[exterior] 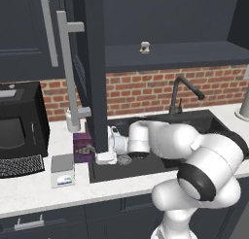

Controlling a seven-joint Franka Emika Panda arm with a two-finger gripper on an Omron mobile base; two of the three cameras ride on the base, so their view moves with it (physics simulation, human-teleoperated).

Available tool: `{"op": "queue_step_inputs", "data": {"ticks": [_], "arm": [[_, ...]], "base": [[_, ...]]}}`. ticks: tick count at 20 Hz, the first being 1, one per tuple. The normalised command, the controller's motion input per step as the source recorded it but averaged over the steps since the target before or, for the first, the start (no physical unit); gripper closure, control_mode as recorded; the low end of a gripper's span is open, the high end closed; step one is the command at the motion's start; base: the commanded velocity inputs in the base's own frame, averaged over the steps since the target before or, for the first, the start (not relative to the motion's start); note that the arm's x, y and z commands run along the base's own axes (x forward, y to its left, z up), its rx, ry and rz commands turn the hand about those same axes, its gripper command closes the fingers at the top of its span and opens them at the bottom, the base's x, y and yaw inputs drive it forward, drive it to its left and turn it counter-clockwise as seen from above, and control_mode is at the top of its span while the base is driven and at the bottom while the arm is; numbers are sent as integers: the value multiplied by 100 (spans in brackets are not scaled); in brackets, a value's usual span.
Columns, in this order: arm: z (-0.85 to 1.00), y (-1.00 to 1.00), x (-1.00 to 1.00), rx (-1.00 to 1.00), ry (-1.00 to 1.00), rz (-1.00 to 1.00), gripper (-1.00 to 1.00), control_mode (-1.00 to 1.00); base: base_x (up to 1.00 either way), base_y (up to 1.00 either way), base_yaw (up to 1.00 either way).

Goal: Pick the cereal and place it on the digital scale for weighing, and close the cabinet.

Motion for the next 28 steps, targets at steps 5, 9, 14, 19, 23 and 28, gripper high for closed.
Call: {"op": "queue_step_inputs", "data": {"ticks": [5,9,14,19,23,28], "arm": [[-27,43,29,0,0,0,100,-100],[-18,48,29,0,0,0,100,-100],[-9,53,28,0,0,-1,100,-100],[-25,49,37,0,0,-1,100,-100],[-23,6,9,0,0,0,100,-100],[-28,0,0,0,0,0,100,-100]], "base": [[0,0,0],[0,0,0],[0,0,0],[0,0,0],[0,0,0],[0,0,0]]}}
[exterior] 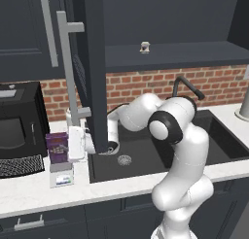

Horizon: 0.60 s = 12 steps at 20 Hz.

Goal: Pick the cereal and place it on the digital scale for weighing, and close the cabinet.

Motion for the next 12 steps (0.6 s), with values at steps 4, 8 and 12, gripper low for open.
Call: {"op": "queue_step_inputs", "data": {"ticks": [4,8,12], "arm": [[-22,1,-21,0,0,0,100,-100],[-7,26,-18,-2,0,0,100,-100],[-6,11,-4,-1,0,0,-100,-100]], "base": [[0,0,0],[0,0,0],[0,0,0]]}}
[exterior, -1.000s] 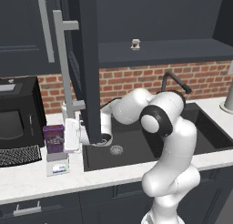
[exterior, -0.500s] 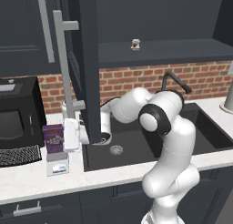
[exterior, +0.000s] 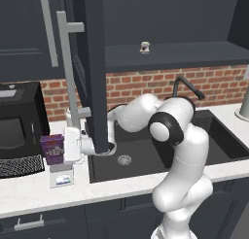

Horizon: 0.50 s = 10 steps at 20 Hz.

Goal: Pick the cereal and place it on the digital scale for weighing, and close the cabinet.

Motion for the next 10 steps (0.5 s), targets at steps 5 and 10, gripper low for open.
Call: {"op": "queue_step_inputs", "data": {"ticks": [5,10], "arm": [[0,-2,0,0,0,0,-100,-100],[0,-37,-16,1,-4,0,-100,-100]], "base": [[0,0,0],[0,0,0]]}}
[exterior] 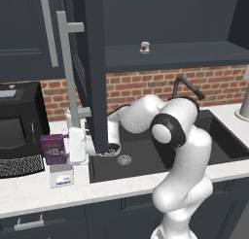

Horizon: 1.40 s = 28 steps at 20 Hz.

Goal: Pick the cereal and place it on the digital scale for weighing, and close the cabinet.

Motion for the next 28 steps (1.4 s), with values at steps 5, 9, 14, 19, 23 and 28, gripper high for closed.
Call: {"op": "queue_step_inputs", "data": {"ticks": [5,9,14,19,23,28], "arm": [[0,-40,-35,2,-8,0,-100,-100],[0,-22,-22,0,-6,0,-100,-100],[0,-39,-25,3,-8,0,-100,-100],[8,-45,-36,6,-10,0,-100,-100],[43,-20,-49,7,-11,0,-100,-100],[63,-2,-54,4,-15,0,-100,-100]], "base": [[0,0,0],[0,0,0],[0,0,0],[0,0,0],[0,0,0],[0,0,0]]}}
